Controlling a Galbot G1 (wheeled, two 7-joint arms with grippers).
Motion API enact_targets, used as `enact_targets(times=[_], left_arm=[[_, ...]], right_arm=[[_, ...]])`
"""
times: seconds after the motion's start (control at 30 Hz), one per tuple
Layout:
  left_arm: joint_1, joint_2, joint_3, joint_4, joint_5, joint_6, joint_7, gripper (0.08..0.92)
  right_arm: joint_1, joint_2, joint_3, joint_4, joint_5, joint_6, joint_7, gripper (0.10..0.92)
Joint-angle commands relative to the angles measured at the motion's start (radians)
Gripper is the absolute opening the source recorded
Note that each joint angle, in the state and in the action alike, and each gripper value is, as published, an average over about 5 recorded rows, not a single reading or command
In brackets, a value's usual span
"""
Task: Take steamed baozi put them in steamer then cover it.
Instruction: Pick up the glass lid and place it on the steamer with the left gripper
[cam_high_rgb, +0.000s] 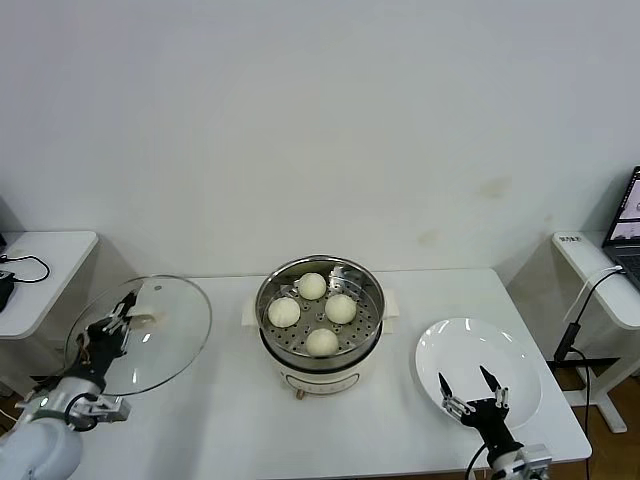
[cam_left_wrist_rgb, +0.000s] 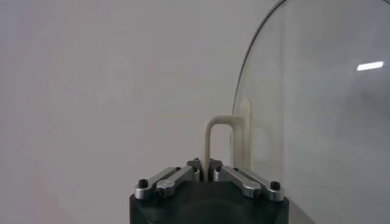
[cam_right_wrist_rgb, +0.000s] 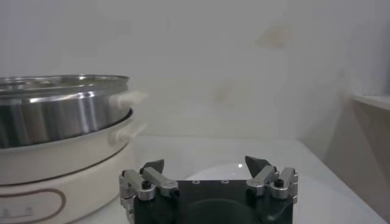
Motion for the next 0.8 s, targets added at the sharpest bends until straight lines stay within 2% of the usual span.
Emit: enact_targets(times=[0.03, 0.2, 0.37, 0.57, 0.8], left_arm=[[-0.184, 0.084, 0.314, -0.172, -0.061, 0.241, 0.144, 0.147], [-0.319, 0.044, 0.51, -0.145, -0.029, 0.34, 0.157, 0.147], [-0.451, -0.045, 0.65, -0.094, 0.048, 0.406, 0.205, 0.147], [-0.554, -0.171, 0.739, -0.046, 0.205, 0.45, 0.28, 0.147], [-0.596, -0.308, 0.803, -0.003, 0.37, 0.476, 0.353, 0.147]], right_arm=[[0.005, 0.012, -0.015, -0.014, -0.078, 0.031, 0.004, 0.823], [0.009, 0.028, -0.027, -0.032, -0.132, 0.049, 0.009, 0.823], [0.02, 0.041, -0.03, -0.049, -0.157, 0.056, 0.012, 0.823], [0.024, 0.051, -0.038, -0.065, -0.191, 0.068, 0.013, 0.823], [0.031, 0.056, -0.046, -0.083, -0.196, 0.069, 0.011, 0.823]])
